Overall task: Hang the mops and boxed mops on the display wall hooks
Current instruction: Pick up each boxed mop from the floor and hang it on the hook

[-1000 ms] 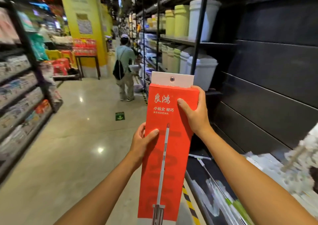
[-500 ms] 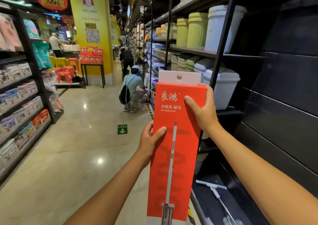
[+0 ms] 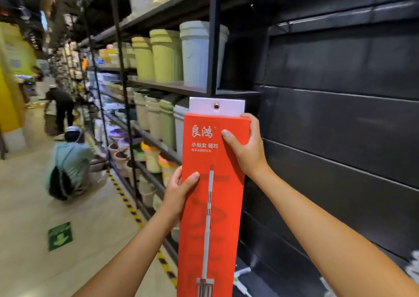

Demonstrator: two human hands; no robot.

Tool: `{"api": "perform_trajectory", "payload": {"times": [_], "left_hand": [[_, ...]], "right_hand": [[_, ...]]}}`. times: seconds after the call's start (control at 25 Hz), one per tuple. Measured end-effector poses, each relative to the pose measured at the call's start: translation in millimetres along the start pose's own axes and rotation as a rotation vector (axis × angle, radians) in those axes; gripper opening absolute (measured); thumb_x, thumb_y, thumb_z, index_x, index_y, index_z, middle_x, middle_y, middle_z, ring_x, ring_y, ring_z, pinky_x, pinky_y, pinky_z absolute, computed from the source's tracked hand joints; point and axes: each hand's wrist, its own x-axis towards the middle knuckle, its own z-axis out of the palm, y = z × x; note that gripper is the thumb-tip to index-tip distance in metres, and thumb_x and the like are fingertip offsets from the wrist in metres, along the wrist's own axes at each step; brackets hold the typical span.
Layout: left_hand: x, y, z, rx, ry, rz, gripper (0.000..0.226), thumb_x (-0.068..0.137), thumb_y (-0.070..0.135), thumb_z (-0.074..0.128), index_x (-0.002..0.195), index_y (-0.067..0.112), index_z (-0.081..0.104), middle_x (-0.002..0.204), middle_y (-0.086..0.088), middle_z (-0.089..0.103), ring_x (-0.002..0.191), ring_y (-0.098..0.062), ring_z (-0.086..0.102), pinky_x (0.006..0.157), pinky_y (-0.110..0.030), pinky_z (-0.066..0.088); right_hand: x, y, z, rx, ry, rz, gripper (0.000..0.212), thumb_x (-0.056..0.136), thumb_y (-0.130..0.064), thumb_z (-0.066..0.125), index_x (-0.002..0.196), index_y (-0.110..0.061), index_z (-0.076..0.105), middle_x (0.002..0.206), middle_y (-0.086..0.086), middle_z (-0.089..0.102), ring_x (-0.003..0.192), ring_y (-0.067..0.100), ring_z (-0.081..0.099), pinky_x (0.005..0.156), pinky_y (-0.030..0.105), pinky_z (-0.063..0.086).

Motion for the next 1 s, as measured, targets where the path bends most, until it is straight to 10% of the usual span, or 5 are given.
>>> {"api": "perform_trajectory", "payload": {"times": [0.76, 1.0], "left_hand": [[318.9, 31.2, 145.3, -0.19, -0.397, 0.181, 0.06, 0.08, 0.035, 0.079, 0.133, 0.012, 0.063, 0.122, -0.019, 0.075, 0.108, -0.039, 0.074, 0.086, -0.044, 0.065], [393.1, 57.3, 158.2, -0.241, -0.487, 0.229, 0.069, 0.074, 0.041, 0.082, 0.134, 0.013, 0.064, 0.125, -0.021, 0.073, 0.113, -0.042, 0.072, 0.095, -0.054, 0.06]], "right_hand": [[278.6, 21.7, -61.8, -0.29, 0.1, -0.241, 0.085, 0.081, -0.06, 0.077, 0.149, -0.043, 0.031, 0.14, -0.015, 0.057, 0.124, 0.005, 0.062, 0.105, 0.045, 0.054], [340.5, -7.1, -64.3, -0.325, -0.017, -0.222, 0.077, 0.087, -0.036, 0.08, 0.139, -0.051, 0.025, 0.124, -0.033, 0.053, 0.111, -0.016, 0.061, 0.089, 0.017, 0.053]]}}
